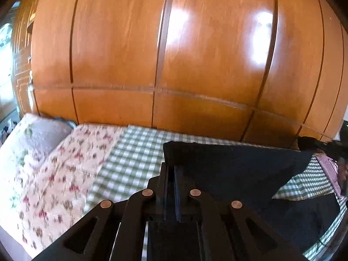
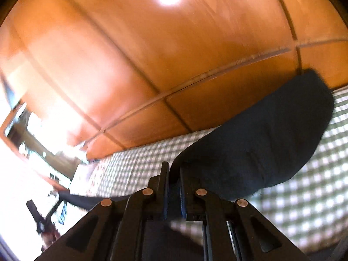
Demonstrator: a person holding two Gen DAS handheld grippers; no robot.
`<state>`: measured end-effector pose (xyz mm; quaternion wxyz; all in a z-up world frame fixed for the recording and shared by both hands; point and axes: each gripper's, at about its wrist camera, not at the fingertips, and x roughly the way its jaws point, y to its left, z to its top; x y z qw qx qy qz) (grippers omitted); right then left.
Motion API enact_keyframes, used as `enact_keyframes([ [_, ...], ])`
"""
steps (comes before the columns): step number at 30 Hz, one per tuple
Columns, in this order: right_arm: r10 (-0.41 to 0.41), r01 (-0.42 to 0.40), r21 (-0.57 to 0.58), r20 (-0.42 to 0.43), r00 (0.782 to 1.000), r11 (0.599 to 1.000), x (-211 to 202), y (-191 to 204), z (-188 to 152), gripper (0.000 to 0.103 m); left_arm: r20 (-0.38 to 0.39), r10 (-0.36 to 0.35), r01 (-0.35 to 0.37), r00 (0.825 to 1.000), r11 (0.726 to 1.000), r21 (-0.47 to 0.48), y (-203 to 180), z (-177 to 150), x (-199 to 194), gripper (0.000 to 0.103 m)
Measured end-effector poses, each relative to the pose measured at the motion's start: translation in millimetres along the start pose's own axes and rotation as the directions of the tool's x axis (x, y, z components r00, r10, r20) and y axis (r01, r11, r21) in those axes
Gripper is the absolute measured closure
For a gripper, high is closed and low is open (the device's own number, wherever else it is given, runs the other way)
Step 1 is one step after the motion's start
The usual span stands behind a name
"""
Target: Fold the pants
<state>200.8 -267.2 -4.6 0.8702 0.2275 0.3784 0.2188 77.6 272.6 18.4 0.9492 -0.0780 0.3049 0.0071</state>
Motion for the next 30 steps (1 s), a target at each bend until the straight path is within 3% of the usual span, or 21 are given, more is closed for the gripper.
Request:
enact_keyframes([
  [8, 0.007, -0.007, 0.001, -0.088, 0.996, 1.0, -50.1, -5.1, -126.3, 0.095, -0.116, -0.05, 0.028, 0.992, 0.982, -0.187, 20.7, -93.2, -18.7, 0.099],
  [11, -0.01, 0.015, 0.035, -0.134, 0.991, 0.999, -47.9, -13.0, -162.8, 0.096, -0.189, -0.042, -0.005, 0.981, 0.97, -0.242, 25.3, -131.4, -15.8, 0.097],
  [13, -0.03, 0.04, 0.058, -0.164, 0.986, 0.997, -39.2, -22.5, -181.6, 0.096, -0.257, -0.04, -0.045, 0.966, 0.947, -0.318, 34.1, -155.9, -13.6, 0.089],
  [15, -0.052, 0.065, 0.068, -0.185, 0.981, 0.996, -29.7, -33.9, -194.1, 0.096, -0.269, -0.085, -0.044, 0.959, 0.896, -0.442, 46.8, -175.7, -16.4, 0.088],
  [17, -0.073, 0.089, 0.074, -0.199, 0.977, 0.993, -26.7, -43.8, -200.6, 0.096, -0.231, -0.148, -0.006, 0.962, 0.831, -0.557, 55.3, -190.2, -27.9, 0.081],
  [21, -0.083, 0.101, 0.078, -0.206, 0.975, 0.992, -15.8, -50.9, -203.8, 0.096, -0.114, -0.277, 0.111, 0.954, 0.679, -0.726, 60.4, -204.8, -46.1, 0.071],
  [25, -0.085, 0.101, 0.069, -0.204, 0.975, 0.992, -10.7, -51.7, -205.5, 0.096, -0.03, -0.322, 0.181, 0.946, 0.603, -0.777, 52.6, -196.0, -47.1, 0.045],
  [27, -0.084, 0.1, 0.068, -0.202, 0.976, 0.993, -10.5, -51.7, -207.1, 0.096, -0.053, -0.329, 0.167, 0.943, 0.606, -0.778, 46.2, -188.4, -36.9, 0.043],
  [28, -0.083, 0.098, 0.07, -0.2, 0.976, 0.993, -10.2, -52.1, -206.7, 0.096, -0.076, -0.317, 0.148, 0.945, 0.625, -0.767, 43.1, -182.3, -27.4, 0.045],
  [30, -0.079, 0.094, 0.066, -0.196, 0.977, 0.993, -24.2, -48.1, -208.2, 0.097, -0.125, -0.276, 0.108, 0.953, 0.695, -0.711, 33.0, -169.3, -16.3, 0.072],
])
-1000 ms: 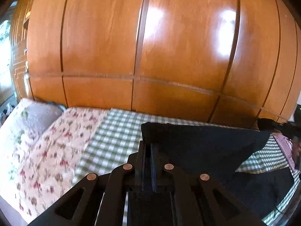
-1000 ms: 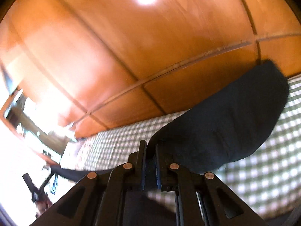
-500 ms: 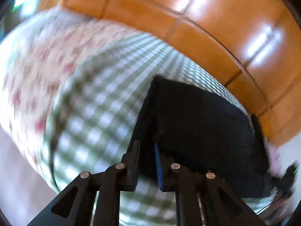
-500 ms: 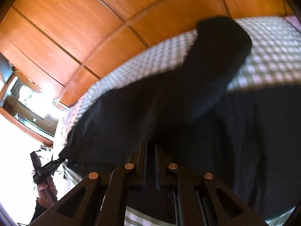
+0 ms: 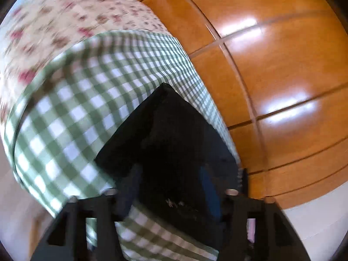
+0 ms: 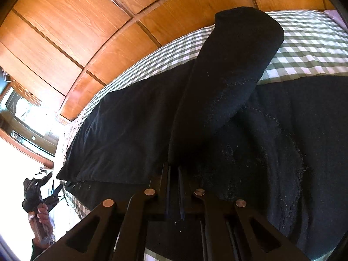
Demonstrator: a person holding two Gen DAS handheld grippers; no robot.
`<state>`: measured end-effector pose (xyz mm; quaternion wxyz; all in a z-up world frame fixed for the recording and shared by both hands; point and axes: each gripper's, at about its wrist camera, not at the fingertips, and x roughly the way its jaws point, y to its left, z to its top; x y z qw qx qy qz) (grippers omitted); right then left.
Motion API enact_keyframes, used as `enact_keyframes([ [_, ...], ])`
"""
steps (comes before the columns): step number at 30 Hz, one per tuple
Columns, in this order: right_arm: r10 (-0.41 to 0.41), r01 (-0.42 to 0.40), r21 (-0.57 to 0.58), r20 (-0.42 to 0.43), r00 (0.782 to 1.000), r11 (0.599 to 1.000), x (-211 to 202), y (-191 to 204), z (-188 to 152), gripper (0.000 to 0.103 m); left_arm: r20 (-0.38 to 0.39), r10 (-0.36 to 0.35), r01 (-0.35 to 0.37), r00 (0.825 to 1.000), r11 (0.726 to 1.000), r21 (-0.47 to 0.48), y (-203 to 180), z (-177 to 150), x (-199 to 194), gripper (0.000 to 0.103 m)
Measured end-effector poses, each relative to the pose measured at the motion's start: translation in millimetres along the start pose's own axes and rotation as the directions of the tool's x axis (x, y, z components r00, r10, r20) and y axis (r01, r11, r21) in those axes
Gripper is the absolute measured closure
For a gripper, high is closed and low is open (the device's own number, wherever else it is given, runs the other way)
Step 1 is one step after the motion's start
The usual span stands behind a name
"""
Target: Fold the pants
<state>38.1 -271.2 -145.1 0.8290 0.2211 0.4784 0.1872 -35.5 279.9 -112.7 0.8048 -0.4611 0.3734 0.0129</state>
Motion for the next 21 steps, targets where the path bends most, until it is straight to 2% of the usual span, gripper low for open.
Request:
enact_keyframes([
  [1, 0.002, -0.002, -0.003, 0.007, 1.0, 1.0, -1.7, 1.7, 1.4, 0.097, 0.0, 0.045, -0.045, 0.999, 0.998, 0.047, -7.9, 3.0, 6.7, 0.094],
  [3, 0.016, -0.016, -0.01, 0.029, 0.999, 1.0, -8.5, 6.2, 6.2, 0.097, 0.017, 0.064, -0.065, 0.998, 0.993, 0.101, -20.0, 9.3, 10.4, 0.095],
  [6, 0.056, -0.054, -0.025, 0.082, 0.995, 0.998, -26.2, 16.5, 16.0, 0.098, 0.054, 0.024, -0.032, 0.998, 0.988, 0.151, -36.3, 20.3, 2.0, 0.096],
  [8, 0.078, -0.071, -0.072, 0.106, 0.991, 0.995, -42.9, 27.7, 17.8, 0.098, 0.061, -0.022, 0.011, 0.998, 0.986, 0.168, -40.6, 22.7, -8.9, 0.096],
  [9, 0.087, -0.076, -0.1, 0.11, 0.99, 0.992, -50.8, 32.6, 16.1, 0.098, 0.064, -0.018, 0.006, 0.998, 0.983, 0.182, -40.0, 22.3, -13.9, 0.096],
  [12, 0.099, -0.086, -0.146, 0.084, 0.992, 0.986, -67.2, 41.3, 1.7, 0.098, 0.054, 0.036, -0.046, 0.998, 0.982, 0.186, -24.5, 19.9, -18.0, 0.096],
  [16, 0.052, -0.05, -0.168, 0.007, 0.999, 0.985, -63.1, 43.2, -30.2, 0.098, 0.001, 0.111, -0.11, 0.994, 0.983, 0.15, 4.3, 12.5, -3.1, 0.096],
  [18, 0.035, -0.037, -0.132, -0.019, 0.999, 0.99, -55.6, 35.5, -41.9, 0.098, -0.012, 0.127, -0.124, 0.992, 0.982, 0.144, 11.7, 6.7, 0.8, 0.096],
  [21, 0.023, -0.025, -0.083, -0.03, 0.999, 0.996, -49.6, 26.6, -50.4, 0.098, -0.013, 0.11, -0.108, 0.994, 0.986, 0.128, 16.9, 3.0, -3.3, 0.096],
])
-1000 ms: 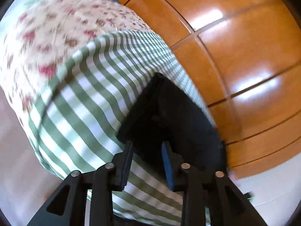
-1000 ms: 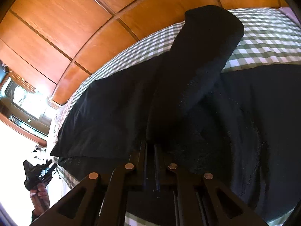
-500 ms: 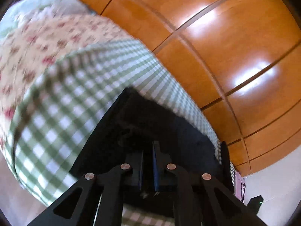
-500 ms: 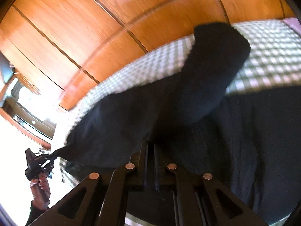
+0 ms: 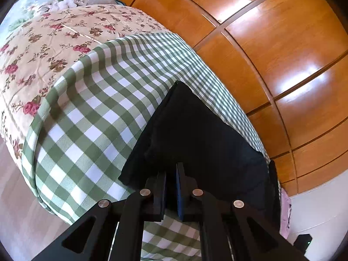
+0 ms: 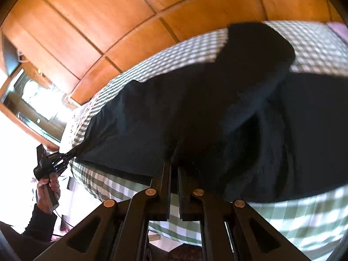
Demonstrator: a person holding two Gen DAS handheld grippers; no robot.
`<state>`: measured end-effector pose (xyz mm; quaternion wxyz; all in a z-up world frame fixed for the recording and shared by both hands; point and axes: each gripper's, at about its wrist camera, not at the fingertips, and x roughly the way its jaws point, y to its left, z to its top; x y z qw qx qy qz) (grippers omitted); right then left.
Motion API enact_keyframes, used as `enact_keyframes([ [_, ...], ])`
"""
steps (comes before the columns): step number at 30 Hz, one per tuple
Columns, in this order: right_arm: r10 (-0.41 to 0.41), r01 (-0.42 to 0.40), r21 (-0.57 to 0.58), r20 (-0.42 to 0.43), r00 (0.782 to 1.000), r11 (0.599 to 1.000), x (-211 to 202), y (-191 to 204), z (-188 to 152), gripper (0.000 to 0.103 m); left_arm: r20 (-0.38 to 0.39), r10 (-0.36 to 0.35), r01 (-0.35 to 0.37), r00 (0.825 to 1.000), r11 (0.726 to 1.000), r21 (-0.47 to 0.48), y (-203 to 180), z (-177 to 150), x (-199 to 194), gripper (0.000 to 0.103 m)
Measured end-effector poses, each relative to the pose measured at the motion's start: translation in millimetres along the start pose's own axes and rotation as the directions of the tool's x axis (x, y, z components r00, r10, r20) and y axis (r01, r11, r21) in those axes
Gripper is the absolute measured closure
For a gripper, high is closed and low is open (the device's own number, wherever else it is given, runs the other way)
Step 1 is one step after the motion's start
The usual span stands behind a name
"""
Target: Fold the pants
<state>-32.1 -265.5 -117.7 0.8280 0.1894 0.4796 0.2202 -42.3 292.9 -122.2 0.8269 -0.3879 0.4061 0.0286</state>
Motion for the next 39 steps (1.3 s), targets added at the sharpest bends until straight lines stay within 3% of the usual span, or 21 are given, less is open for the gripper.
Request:
enact_keyframes([
  [5, -0.023, 0.023, -0.011, 0.004, 1.0, 1.0, -0.1, 3.2, -0.9, 0.098, -0.008, 0.015, -0.015, 1.0, 1.0, 0.007, 0.6, -2.9, -3.1, 0.096],
  [9, -0.02, 0.02, 0.005, 0.025, 0.999, 1.0, -14.8, -4.9, 1.0, 0.098, -0.002, -0.016, 0.016, 1.0, 1.0, -0.002, -1.5, -9.1, -8.1, 0.096],
  [15, -0.063, 0.064, 0.02, -0.044, 0.997, 0.998, 9.3, -20.4, -11.8, 0.099, -0.053, 0.069, -0.068, 0.996, 0.997, 0.02, 2.3, -15.4, 8.0, 0.096],
  [21, -0.078, 0.079, 0.029, -0.046, 0.996, 0.996, 18.1, -26.1, -13.5, 0.099, -0.075, 0.1, -0.098, 0.992, 0.995, 0.027, 2.2, -14.5, 5.1, 0.091],
  [23, -0.097, 0.097, 0.002, -0.053, 0.994, 0.995, 17.5, -21.8, -12.2, 0.098, -0.042, 0.149, -0.147, 0.988, 0.988, 0.052, -1.8, -13.8, -7.0, 0.084],
  [25, -0.111, 0.11, -0.026, -0.072, 0.991, 0.994, 17.9, -17.7, -9.2, 0.097, 0.029, 0.211, -0.212, 0.977, 0.974, 0.079, -7.5, -13.2, -24.6, 0.083],
  [29, -0.08, 0.081, -0.003, -0.105, 0.991, 0.997, 1.7, -19.8, 1.3, 0.076, 0.158, 0.233, -0.254, 0.96, 0.959, 0.126, -26.7, -10.4, -52.6, 0.082],
  [31, -0.108, 0.108, -0.001, -0.066, 0.992, 0.994, -16.7, -23.2, 10.5, 0.047, 0.182, 0.196, -0.229, 0.964, 0.955, 0.186, -48.6, -12.4, -50.6, 0.082],
  [35, -0.155, 0.154, 0.037, 0.044, 0.987, 0.987, -44.4, -33.7, 41.1, 0.045, 0.12, 0.117, -0.153, 0.986, 0.922, 0.355, -102.6, -29.1, -13.6, 0.081],
  [39, -0.226, 0.215, 0.107, 0.103, 0.969, 0.971, -39.7, -46.7, 85.9, 0.045, -0.009, 0.058, -0.045, 0.998, 0.855, 0.517, -160.4, -64.5, 38.5, 0.081],
])
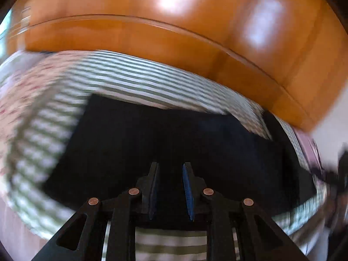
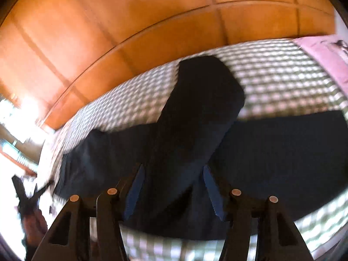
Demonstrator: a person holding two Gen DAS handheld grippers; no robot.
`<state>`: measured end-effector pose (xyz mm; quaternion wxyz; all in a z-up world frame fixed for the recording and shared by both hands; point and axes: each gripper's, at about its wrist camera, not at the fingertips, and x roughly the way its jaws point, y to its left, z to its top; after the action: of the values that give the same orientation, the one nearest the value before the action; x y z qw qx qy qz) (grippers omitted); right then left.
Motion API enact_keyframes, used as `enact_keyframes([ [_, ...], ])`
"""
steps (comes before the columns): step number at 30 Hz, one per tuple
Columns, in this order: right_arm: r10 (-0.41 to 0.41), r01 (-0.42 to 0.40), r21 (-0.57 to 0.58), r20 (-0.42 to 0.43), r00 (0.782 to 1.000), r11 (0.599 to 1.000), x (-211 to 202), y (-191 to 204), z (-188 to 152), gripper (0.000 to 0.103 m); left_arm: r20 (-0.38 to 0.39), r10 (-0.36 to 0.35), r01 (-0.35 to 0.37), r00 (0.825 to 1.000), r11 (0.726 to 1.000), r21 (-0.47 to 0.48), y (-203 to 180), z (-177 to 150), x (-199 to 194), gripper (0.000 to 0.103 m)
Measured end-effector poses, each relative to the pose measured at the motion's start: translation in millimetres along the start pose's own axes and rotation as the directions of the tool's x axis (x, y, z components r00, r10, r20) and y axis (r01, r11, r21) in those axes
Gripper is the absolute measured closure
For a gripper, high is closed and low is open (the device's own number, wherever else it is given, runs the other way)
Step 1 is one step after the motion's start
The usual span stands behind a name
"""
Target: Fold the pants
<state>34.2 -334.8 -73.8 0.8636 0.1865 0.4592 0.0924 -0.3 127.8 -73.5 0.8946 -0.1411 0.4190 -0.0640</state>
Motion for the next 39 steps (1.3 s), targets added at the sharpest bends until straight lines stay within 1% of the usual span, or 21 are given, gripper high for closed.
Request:
enact_keyframes([
  [4, -0.009, 0.008, 0.041, 0.032, 0.999, 0.999, 34.6, -1.5, 58.2, 0.045, -0.059, -0.069, 0.077, 0.996, 0.987, 0.141, -56.9, -10.8, 31.5, 0.081],
  [6, -0.023, 0.022, 0.038, 0.023, 0.999, 0.999, 57.3, 2.5, 87.6, 0.045, -0.094, -0.086, 0.102, 0.992, 0.977, 0.186, -74.1, -16.4, 44.1, 0.081],
  [7, -0.053, 0.052, 0.027, 0.011, 0.999, 0.998, 74.4, 7.2, 105.3, 0.045, -0.115, -0.094, 0.116, 0.989, 0.972, 0.203, -81.6, -20.1, 49.4, 0.081],
  [10, -0.122, 0.122, -0.003, -0.02, 0.992, 0.992, 112.8, 17.9, 138.2, 0.045, -0.17, -0.094, 0.131, 0.981, 0.967, 0.219, -94.1, -30.5, 66.3, 0.081],
  [12, -0.158, 0.157, -0.02, -0.051, 0.986, 0.987, 140.4, 23.1, 156.0, 0.045, -0.173, -0.096, 0.132, 0.98, 0.969, 0.209, -93.9, -33.6, 70.6, 0.081],
  [15, -0.252, 0.247, -0.068, -0.087, 0.964, 0.967, 179.5, 31.7, 171.0, 0.042, -0.176, -0.118, 0.15, 0.977, 0.972, 0.18, -88.5, -33.9, 73.0, 0.08],
  [18, -0.366, 0.351, -0.128, -0.127, 0.922, 0.928, 214.6, 31.2, 176.2, 0.042, -0.182, -0.15, 0.175, 0.972, 0.976, 0.131, -82.2, -32.4, 75.9, 0.08],
  [20, -0.423, 0.403, -0.163, -0.121, 0.898, 0.901, 225.1, 28.6, 174.1, 0.051, -0.182, -0.159, 0.183, 0.97, 0.975, 0.122, -82.8, -35.6, 73.3, 0.08],
  [21, -0.45, 0.429, -0.178, -0.103, 0.887, 0.886, 224.9, 28.6, 173.5, 0.067, -0.183, -0.163, 0.186, 0.97, 0.976, 0.115, -82.2, -36.1, 73.5, 0.08],
  [22, -0.468, 0.447, -0.185, -0.091, 0.879, 0.875, 223.1, 28.6, 173.5, 0.08, -0.183, -0.164, 0.186, 0.969, 0.976, 0.113, -82.3, -36.5, 72.3, 0.08],
  [24, -0.427, 0.411, -0.16, -0.083, 0.9, 0.898, 212.0, 24.0, 174.8, 0.096, -0.182, -0.165, 0.187, 0.969, 0.976, 0.113, -82.4, -35.9, 72.7, 0.08],
  [26, -0.385, 0.377, -0.113, -0.058, 0.921, 0.919, 192.4, 16.3, 177.6, 0.096, -0.185, -0.162, 0.185, 0.969, 0.976, 0.113, -81.2, -35.7, 72.9, 0.08],
  [27, -0.352, 0.348, -0.083, -0.041, 0.935, 0.934, 178.8, 12.3, 177.8, 0.096, -0.186, -0.16, 0.183, 0.969, 0.977, 0.113, -81.5, -35.6, 72.4, 0.08],
  [29, -0.25, 0.25, -0.009, 0.006, 0.968, 0.968, 145.7, 2.2, 179.2, 0.096, -0.188, -0.157, 0.181, 0.97, 0.976, 0.119, -81.8, -34.8, 73.9, 0.08],
  [30, -0.209, 0.208, 0.021, 0.033, 0.977, 0.978, 128.8, -3.8, 180.0, 0.096, -0.188, -0.158, 0.182, 0.969, 0.976, 0.116, -82.1, -33.9, 75.2, 0.08],
  [31, -0.153, 0.149, 0.062, 0.075, 0.985, 0.987, 102.5, -12.2, 178.3, 0.096, -0.187, -0.158, 0.181, 0.969, 0.977, 0.112, -82.3, -33.3, 75.8, 0.08],
  [33, -0.086, 0.073, 0.103, 0.134, 0.987, 0.992, 68.6, -20.8, 174.6, 0.096, -0.187, -0.157, 0.18, 0.97, 0.977, 0.111, -81.8, -32.6, 76.4, 0.08],
  [34, -0.055, 0.033, 0.124, 0.178, 0.983, 0.992, 40.5, -31.1, 168.6, 0.096, -0.186, -0.155, 0.178, 0.97, 0.978, 0.113, -82.2, -33.0, 76.9, 0.08],
  [36, -0.029, -0.006, 0.15, 0.233, 0.972, 0.989, 5.3, -39.8, 158.4, 0.096, -0.182, -0.148, 0.171, 0.972, 0.977, 0.123, -83.8, -33.7, 76.2, 0.08],
  [37, -0.016, -0.032, 0.17, 0.271, 0.963, 0.985, -20.5, -52.6, 147.6, 0.096, -0.18, -0.145, 0.169, 0.973, 0.977, 0.129, -84.7, -33.9, 76.4, 0.08],
  [39, -0.012, -0.052, 0.197, 0.311, 0.95, 0.979, -49.8, -70.0, 132.4, 0.096, -0.179, -0.138, 0.164, 0.974, 0.977, 0.139, -86.6, -34.4, 76.0, 0.08],
])
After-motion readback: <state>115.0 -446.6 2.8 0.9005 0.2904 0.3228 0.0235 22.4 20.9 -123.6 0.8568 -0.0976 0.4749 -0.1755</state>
